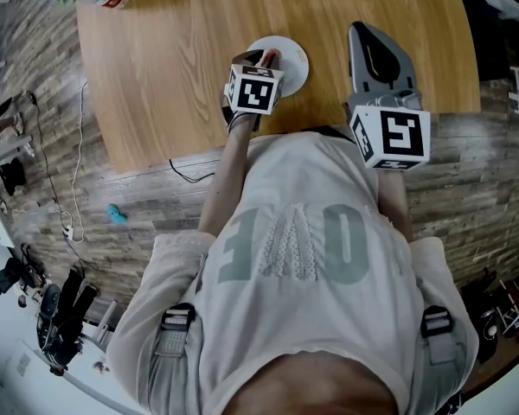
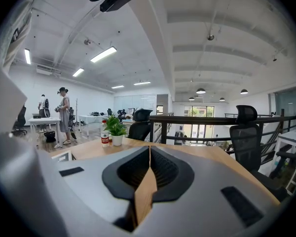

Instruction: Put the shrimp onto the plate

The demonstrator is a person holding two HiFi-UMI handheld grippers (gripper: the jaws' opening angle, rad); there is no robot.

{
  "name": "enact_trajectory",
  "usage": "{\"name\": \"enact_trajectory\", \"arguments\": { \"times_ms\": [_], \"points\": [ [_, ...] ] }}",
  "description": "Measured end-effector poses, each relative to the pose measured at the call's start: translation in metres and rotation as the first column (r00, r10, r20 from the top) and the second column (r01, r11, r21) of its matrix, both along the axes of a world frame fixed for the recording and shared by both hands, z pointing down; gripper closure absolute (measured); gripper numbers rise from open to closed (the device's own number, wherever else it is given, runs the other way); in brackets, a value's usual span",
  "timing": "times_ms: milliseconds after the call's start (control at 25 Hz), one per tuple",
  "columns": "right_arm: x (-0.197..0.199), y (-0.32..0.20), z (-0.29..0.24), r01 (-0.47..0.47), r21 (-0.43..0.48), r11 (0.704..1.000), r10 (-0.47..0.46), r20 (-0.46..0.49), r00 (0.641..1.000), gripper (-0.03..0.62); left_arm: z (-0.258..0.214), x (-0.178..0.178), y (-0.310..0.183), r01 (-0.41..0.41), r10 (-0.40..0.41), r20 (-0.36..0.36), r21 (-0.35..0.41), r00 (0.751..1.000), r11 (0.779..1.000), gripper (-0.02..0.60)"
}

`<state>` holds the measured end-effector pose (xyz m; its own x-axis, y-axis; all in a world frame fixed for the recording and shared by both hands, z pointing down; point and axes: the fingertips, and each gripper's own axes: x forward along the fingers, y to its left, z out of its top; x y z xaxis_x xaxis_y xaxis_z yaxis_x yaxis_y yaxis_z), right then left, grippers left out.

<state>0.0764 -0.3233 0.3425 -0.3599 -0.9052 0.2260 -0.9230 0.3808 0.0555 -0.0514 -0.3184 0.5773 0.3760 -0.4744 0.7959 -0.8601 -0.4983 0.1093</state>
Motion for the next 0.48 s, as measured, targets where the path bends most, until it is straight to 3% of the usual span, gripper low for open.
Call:
{"name": "enact_trajectory", "arguments": {
  "times_ms": [160,280,360,480],
  "points": [
    [-0.004,0.001,-0.002,0.005,0.004,1.000,-0.005,0.000,1.000,0.572,-0.016,-0.002,-0.004,0.018,-0.018,-0.012,0.038,1.000,0.999,0.491],
    [-0.007,0.000,-0.003,0.015,0.010,1.000,-0.015,0.001,1.000,0.572,-0.039,-0.004,-0.017,0.055,-0.047,-0.057,0.141,0.997,0.989,0.492],
    [-0.010,-0.001,-0.004,0.022,0.015,1.000,-0.022,0.002,1.000,0.572,-0.065,-0.004,-0.029,0.086,-0.058,-0.110,0.265,0.992,0.960,0.505],
    [-0.015,-0.004,-0.007,0.034,0.028,0.999,-0.034,0.003,0.999,0.572,-0.115,-0.007,-0.041,0.134,-0.056,-0.176,0.471,0.983,0.872,0.538]
  ]
}}
